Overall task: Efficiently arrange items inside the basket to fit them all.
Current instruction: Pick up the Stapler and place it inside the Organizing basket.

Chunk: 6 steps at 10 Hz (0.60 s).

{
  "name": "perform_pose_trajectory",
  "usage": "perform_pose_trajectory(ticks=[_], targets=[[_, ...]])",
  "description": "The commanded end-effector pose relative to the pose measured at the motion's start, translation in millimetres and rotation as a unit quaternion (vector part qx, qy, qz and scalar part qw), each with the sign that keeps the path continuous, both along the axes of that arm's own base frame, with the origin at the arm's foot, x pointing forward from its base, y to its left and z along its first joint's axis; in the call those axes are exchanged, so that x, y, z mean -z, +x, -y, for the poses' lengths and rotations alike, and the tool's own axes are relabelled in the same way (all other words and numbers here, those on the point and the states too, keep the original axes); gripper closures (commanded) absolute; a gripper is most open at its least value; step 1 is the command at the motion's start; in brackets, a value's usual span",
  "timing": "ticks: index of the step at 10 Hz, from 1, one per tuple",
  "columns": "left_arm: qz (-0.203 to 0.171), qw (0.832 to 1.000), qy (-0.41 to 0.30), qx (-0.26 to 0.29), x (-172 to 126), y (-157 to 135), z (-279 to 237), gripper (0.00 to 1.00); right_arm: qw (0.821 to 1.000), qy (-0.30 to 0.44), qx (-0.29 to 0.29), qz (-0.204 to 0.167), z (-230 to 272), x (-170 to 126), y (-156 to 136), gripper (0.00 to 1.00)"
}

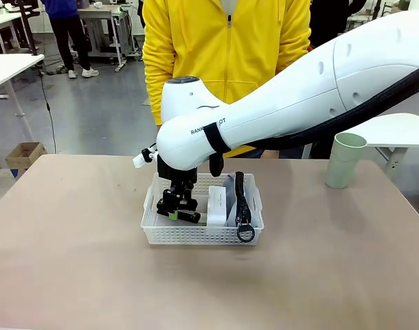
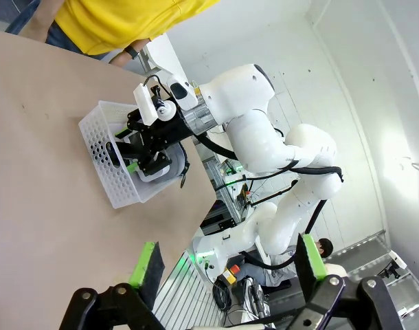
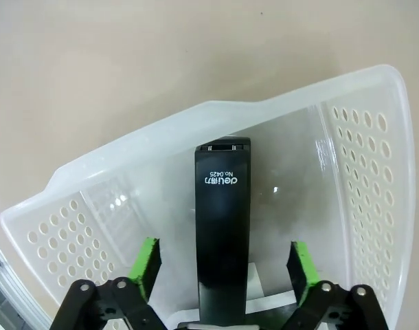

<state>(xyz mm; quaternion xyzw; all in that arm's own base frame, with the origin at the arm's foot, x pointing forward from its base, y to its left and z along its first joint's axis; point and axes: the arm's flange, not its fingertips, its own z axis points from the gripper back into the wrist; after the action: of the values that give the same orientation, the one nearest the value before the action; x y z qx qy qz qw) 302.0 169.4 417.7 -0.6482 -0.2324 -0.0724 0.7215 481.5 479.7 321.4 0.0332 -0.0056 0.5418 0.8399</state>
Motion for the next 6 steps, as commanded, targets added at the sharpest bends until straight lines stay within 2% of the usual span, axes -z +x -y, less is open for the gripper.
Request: perform_pose_trajectory(ticks=[1, 2, 3, 4, 6], targets=[[-0.003, 1.0, -0.003, -0.007, -3, -1, 2, 0.0, 1.0, -0.002, -0.018, 0.015, 1, -4, 1, 0.0], [-0.003, 1.0, -0.003, -0.007, -3, -1, 2, 0.0, 0.999, 0.001, -0.008, 0.031, 9, -16, 0, 0.0], [-0.003, 1.0, -0.003, -0.007, -3, -1, 2, 0.0, 0.998, -0.001, 0.018, 0.059, 26, -39, -2, 0.0], [-0.003, 1.0, -0.003, -0.007, -3, -1, 2, 0.0, 0.996, 0.011, 0.05, 0.067, 50, -66, -6, 0.0], [-0.003, 1.0, -0.003, -0.007, -3, -1, 2, 0.0, 0.986, 0.051, 0.15, 0.044, 113, -111, -22, 0.0]])
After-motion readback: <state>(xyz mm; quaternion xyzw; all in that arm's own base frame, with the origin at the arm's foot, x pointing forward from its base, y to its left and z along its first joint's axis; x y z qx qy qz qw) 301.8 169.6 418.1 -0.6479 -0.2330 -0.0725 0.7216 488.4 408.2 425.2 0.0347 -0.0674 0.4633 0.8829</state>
